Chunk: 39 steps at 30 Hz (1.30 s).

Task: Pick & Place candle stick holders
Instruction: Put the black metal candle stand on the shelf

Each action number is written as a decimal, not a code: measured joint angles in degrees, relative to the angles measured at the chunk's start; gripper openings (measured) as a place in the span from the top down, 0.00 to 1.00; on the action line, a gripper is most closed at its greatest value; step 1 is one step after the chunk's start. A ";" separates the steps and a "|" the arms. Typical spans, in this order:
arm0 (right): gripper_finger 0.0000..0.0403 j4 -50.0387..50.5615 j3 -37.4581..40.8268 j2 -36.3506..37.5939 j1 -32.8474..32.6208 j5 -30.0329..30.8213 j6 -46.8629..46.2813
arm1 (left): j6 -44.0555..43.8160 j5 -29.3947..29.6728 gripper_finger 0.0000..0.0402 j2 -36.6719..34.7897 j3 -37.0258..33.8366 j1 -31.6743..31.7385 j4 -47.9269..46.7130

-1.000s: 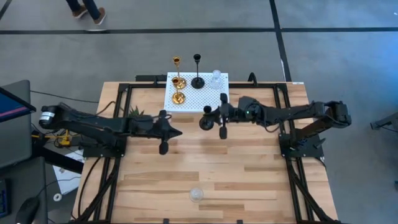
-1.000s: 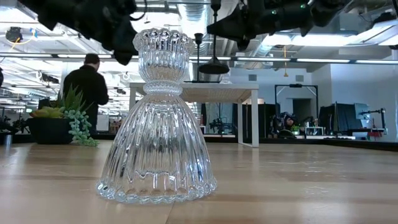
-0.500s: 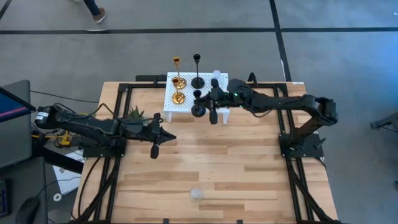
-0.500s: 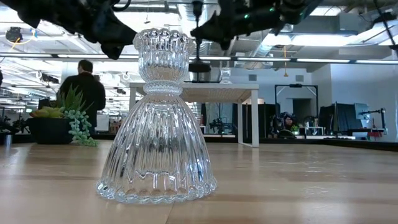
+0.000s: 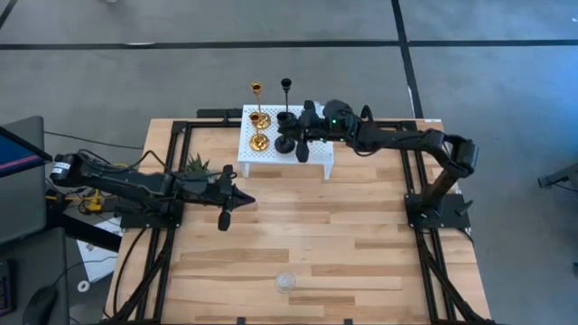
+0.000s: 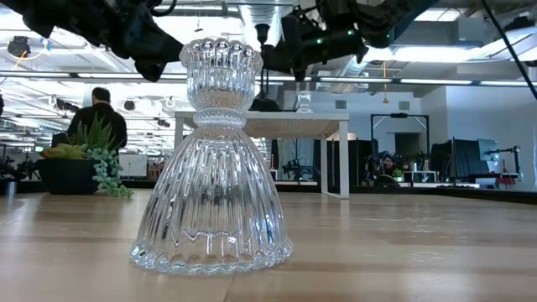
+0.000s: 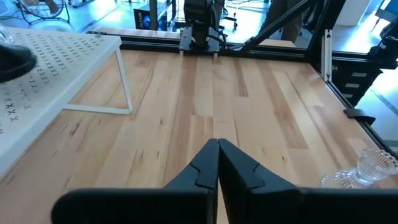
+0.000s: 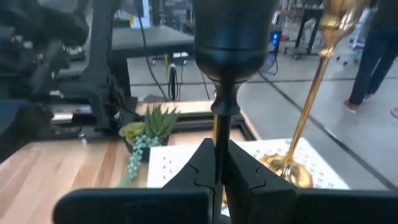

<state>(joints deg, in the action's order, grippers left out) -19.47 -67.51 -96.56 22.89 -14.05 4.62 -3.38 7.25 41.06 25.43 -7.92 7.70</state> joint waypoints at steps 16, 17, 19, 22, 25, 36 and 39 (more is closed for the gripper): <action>1.00 -0.13 0.05 -2.18 2.73 0.29 -0.74 | 0.07 0.02 0.98 0.00 0.02 0.00 0.01; 1.00 -0.02 0.05 -2.17 2.78 0.25 -0.99 | 0.07 0.02 0.98 0.00 0.02 0.00 0.01; 1.00 0.30 0.05 -2.17 2.77 0.21 -1.07 | 0.08 0.02 0.99 0.02 0.02 0.00 0.01; 1.00 0.40 0.07 -2.16 2.57 0.15 -1.16 | 0.09 0.02 0.99 0.02 0.04 0.00 0.01; 1.00 0.40 0.07 -2.16 2.23 -0.02 -1.60 | 0.09 0.15 0.98 0.02 0.07 0.00 0.01; 1.00 0.66 0.07 -2.16 1.88 -0.93 -1.68 | 0.09 0.22 0.98 0.02 0.07 0.00 0.03; 0.98 0.77 0.07 -2.16 1.88 -0.93 -1.68 | 0.09 0.22 0.98 0.02 0.07 0.00 0.03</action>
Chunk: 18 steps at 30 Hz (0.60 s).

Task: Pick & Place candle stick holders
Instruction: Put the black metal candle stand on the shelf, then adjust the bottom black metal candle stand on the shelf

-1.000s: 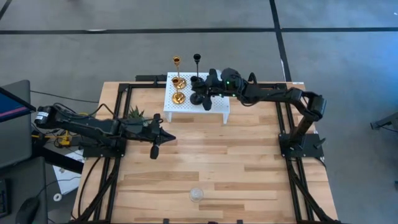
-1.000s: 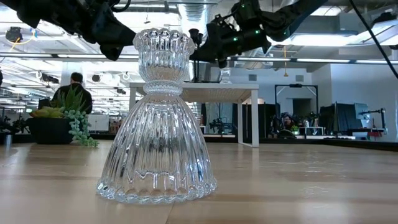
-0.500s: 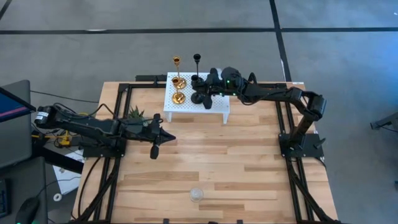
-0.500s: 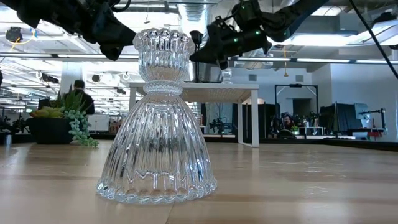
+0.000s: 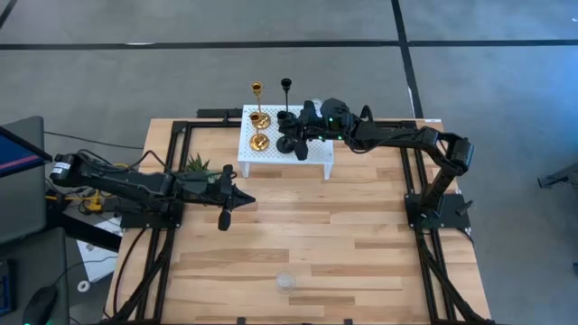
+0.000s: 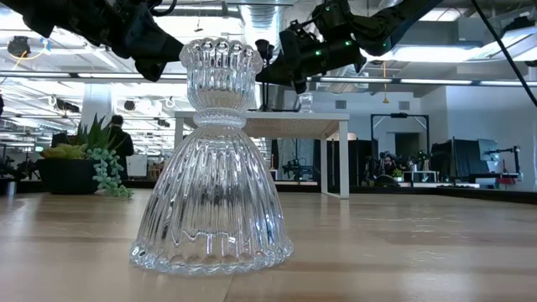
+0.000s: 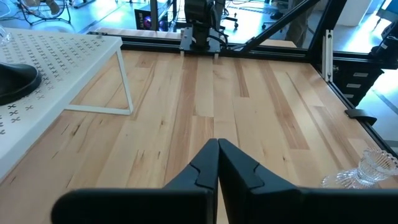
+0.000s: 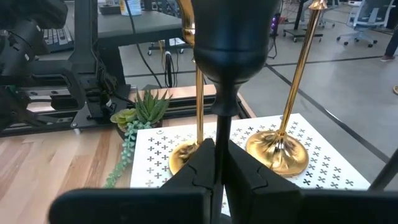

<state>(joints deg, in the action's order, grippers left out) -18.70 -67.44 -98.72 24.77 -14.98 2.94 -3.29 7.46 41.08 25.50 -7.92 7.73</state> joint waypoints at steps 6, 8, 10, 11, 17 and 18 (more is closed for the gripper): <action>0.87 0.29 0.02 0.02 0.00 0.00 -1.49 | 0.00 0.00 0.99 0.00 0.00 0.00 0.00; 0.85 0.29 0.02 0.02 0.00 0.00 -1.51 | 0.00 0.00 0.99 0.00 0.00 0.00 0.00; 0.84 0.31 0.02 0.02 0.00 0.00 -1.51 | 0.00 0.00 0.98 0.00 0.00 0.00 -0.01; 0.84 0.29 0.02 0.02 0.00 0.00 -1.51 | 0.00 0.00 0.98 0.00 0.02 0.00 0.00; 0.83 0.56 0.07 0.90 0.00 0.01 -1.51 | 0.00 0.00 0.99 0.00 0.02 0.00 0.00; 0.83 1.32 0.07 1.28 0.00 0.02 -1.51 | 0.00 0.00 0.99 0.02 0.02 0.00 0.00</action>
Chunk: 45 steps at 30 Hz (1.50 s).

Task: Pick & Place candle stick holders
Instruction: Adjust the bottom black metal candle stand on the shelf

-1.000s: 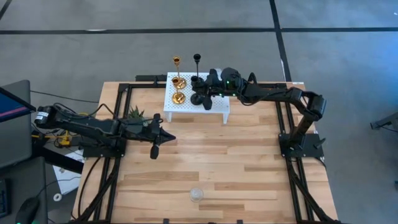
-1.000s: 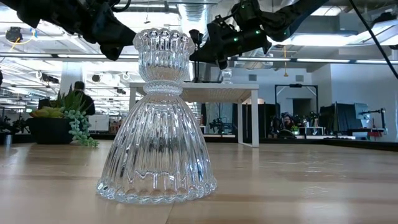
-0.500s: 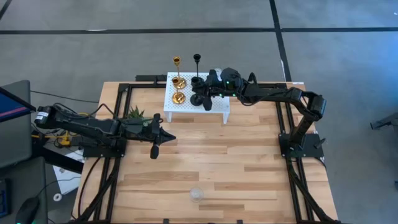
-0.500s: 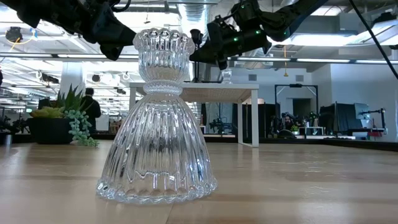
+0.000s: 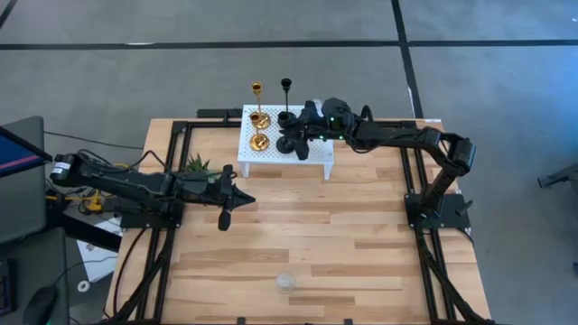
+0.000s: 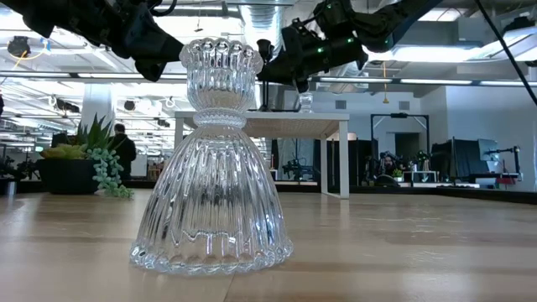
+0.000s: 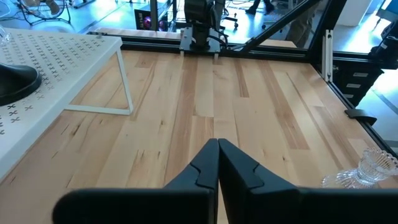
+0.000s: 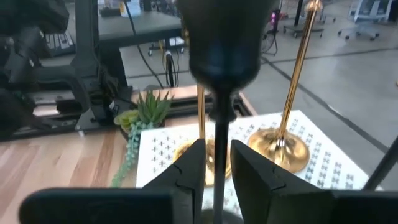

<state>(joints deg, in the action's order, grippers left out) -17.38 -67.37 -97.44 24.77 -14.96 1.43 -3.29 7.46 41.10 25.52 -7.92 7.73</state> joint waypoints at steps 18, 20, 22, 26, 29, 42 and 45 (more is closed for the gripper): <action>0.83 11.47 0.02 11.68 -0.88 0.00 1.05 | 0.00 0.00 0.98 0.00 0.00 0.00 0.00; 0.83 11.77 -0.02 12.62 -1.53 0.02 2.64 | 0.00 0.00 0.98 0.00 0.00 0.00 0.00; 0.83 11.84 -0.02 13.17 -2.30 0.00 3.50 | 0.00 0.00 0.98 0.00 0.00 0.00 0.00; 0.83 13.45 -0.02 14.24 -3.37 0.00 3.67 | 0.00 -0.01 0.99 0.00 0.00 0.00 0.00; 0.83 16.80 -0.04 15.08 -4.05 0.02 3.68 | -0.01 -0.02 0.98 0.00 0.00 0.00 0.00; 0.99 25.40 1.40 9.69 -4.57 4.35 6.04 | -0.02 -0.02 0.98 0.00 0.00 0.02 0.02; 1.00 24.52 1.39 6.73 -4.55 5.15 6.54 | -0.02 -0.02 0.98 0.00 0.00 0.02 0.01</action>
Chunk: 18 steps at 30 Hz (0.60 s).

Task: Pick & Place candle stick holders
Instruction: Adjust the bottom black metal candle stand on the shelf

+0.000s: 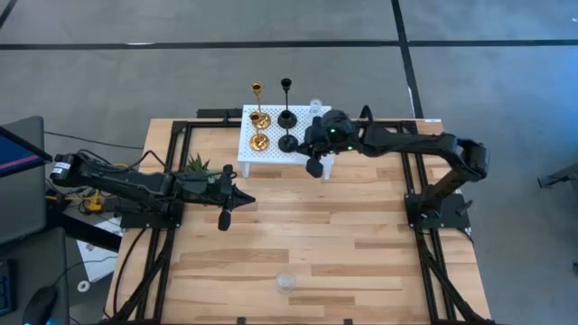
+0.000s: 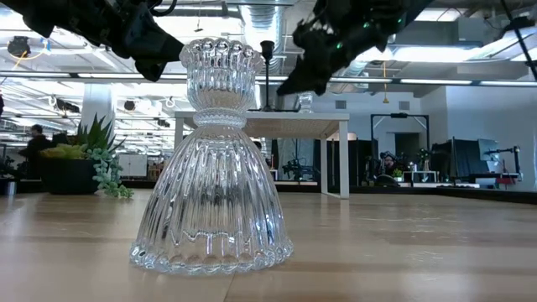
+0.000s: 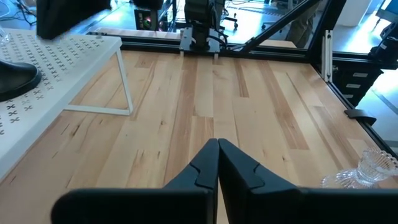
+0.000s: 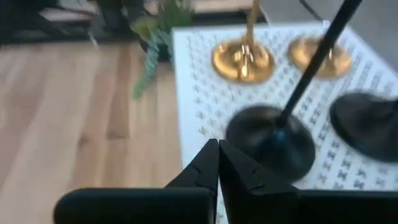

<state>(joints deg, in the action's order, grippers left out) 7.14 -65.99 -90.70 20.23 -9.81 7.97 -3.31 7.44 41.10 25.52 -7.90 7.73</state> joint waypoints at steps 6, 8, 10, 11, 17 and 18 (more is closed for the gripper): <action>1.00 0.19 -0.01 -1.56 0.04 6.91 0.60 | 0.00 0.00 0.99 0.00 0.00 0.00 -0.01; 1.00 -0.09 -0.01 -1.54 0.04 7.64 0.57 | 0.00 0.00 0.99 0.00 0.00 0.00 0.02; 1.00 -0.04 -0.01 -1.54 0.04 8.14 0.54 | 0.00 0.00 0.98 0.00 0.00 0.00 -0.01; 1.00 -0.05 -0.01 -1.54 0.04 8.63 0.52 | 0.02 0.00 0.98 0.00 0.00 0.00 0.02; 1.00 -0.39 -0.06 -2.05 0.04 10.10 0.10 | 0.00 0.00 0.98 0.00 0.00 0.00 -0.01; 1.00 -0.42 -0.07 -2.31 0.05 10.13 0.09 | 0.00 0.00 0.99 0.00 0.00 0.00 0.00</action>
<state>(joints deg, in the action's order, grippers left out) 6.72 -66.06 -93.01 20.28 0.32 8.05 -3.31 7.44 41.10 25.52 -7.90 7.74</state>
